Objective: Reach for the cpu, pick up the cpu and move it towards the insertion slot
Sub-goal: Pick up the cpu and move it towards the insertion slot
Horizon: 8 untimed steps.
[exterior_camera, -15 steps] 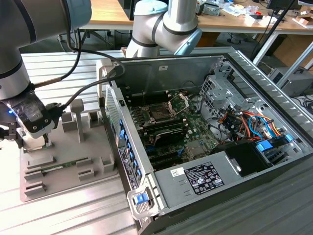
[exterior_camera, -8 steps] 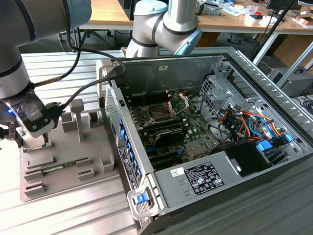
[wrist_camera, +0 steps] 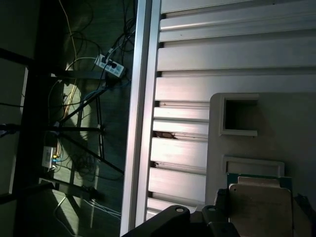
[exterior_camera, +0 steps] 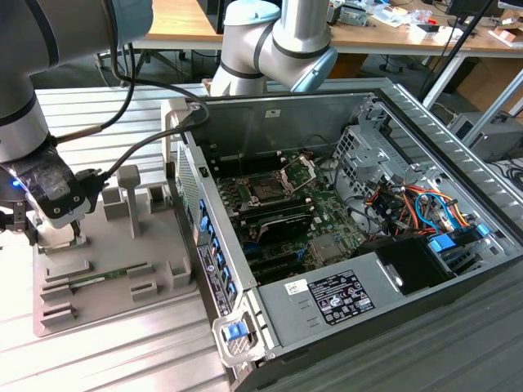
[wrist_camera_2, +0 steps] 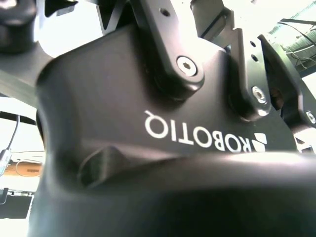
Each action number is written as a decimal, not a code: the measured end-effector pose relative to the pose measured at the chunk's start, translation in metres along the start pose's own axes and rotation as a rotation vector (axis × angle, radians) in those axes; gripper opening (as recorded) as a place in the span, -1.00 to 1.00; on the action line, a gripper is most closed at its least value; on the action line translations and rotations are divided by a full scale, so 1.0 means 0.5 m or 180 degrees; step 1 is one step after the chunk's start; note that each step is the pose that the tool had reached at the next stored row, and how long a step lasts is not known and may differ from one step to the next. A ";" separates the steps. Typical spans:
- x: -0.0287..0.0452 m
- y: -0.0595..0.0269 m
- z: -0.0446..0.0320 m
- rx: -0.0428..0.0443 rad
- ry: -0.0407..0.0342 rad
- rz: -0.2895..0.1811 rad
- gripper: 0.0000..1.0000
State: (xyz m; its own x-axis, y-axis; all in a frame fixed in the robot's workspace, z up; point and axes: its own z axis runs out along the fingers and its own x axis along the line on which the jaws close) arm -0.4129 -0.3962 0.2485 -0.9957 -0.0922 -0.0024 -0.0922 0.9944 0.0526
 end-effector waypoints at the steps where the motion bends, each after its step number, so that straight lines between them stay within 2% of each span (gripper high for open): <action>1: 0.000 0.000 -0.001 0.0000 0.0000 0.0000 0.08; 8: 0.000 0.000 -0.005 0.0000 0.0000 0.0000 0.08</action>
State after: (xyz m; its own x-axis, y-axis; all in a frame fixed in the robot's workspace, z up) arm -0.4129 -0.3962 0.2510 -0.9957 -0.0922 -0.0025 -0.0922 0.9943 0.0526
